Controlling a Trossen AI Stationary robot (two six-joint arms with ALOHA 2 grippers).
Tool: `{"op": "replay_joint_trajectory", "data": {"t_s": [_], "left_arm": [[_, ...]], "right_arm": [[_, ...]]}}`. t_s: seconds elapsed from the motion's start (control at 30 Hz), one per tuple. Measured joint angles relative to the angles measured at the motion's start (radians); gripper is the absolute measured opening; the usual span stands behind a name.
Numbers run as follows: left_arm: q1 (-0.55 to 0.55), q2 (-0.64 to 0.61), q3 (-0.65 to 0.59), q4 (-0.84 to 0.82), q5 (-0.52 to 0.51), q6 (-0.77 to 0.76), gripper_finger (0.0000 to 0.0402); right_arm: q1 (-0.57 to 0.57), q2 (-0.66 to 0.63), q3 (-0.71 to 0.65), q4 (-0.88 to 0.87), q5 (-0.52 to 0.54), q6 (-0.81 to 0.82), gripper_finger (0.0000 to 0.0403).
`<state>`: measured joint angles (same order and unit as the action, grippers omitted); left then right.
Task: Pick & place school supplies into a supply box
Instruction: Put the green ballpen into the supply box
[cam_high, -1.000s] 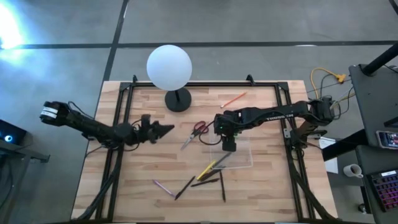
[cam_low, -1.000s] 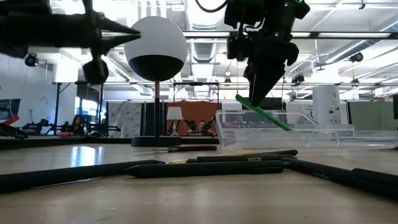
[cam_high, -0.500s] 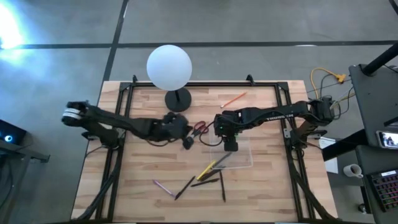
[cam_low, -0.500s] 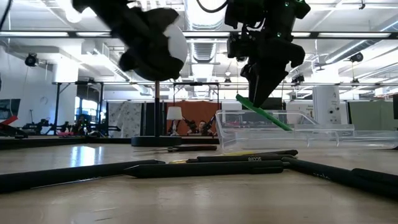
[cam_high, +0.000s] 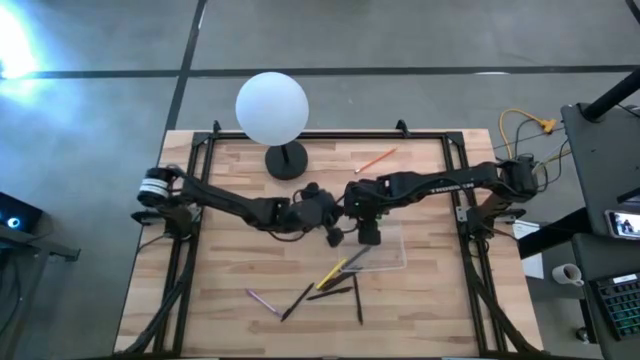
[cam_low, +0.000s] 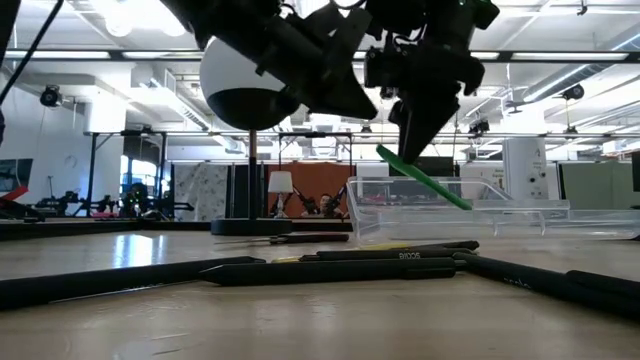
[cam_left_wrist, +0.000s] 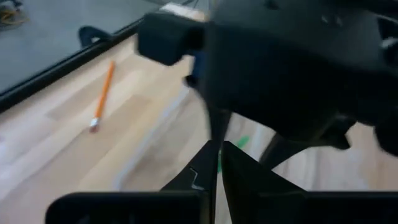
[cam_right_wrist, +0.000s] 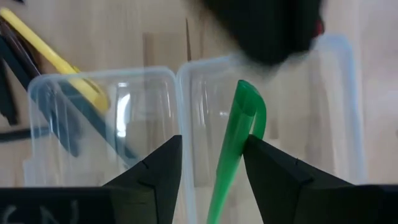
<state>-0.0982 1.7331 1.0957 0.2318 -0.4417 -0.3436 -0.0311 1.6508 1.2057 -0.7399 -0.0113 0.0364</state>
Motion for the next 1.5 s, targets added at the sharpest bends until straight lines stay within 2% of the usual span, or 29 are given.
{"op": "replay_joint_trajectory", "data": {"t_s": [0.3,0.43,0.67,0.87,1.07,1.5], "left_arm": [[0.003,0.049,-0.068,0.213,0.029,-0.036,0.0006],[0.013,0.078,-0.052,0.202,0.031,-0.037,0.0006],[0.046,0.151,-0.032,0.168,0.054,-0.092,0.0006],[0.063,0.156,-0.036,0.124,0.058,-0.174,0.0006],[0.052,0.108,-0.017,0.214,0.059,-0.079,0.0006],[0.060,0.133,-0.020,0.200,0.103,-0.077,0.0006]], "right_arm": [[-0.001,-0.026,0.000,0.041,-0.019,-0.013,0.0159],[-0.002,-0.019,0.000,0.044,-0.016,-0.016,0.0159],[-0.006,-0.019,0.000,0.046,0.090,-0.053,0.0159],[-0.013,-0.015,-0.014,-0.006,0.044,-0.038,0.0159],[-0.013,-0.015,-0.059,0.011,0.045,-0.036,0.0160],[-0.013,-0.014,-0.067,0.051,0.063,-0.044,0.0160]]}}
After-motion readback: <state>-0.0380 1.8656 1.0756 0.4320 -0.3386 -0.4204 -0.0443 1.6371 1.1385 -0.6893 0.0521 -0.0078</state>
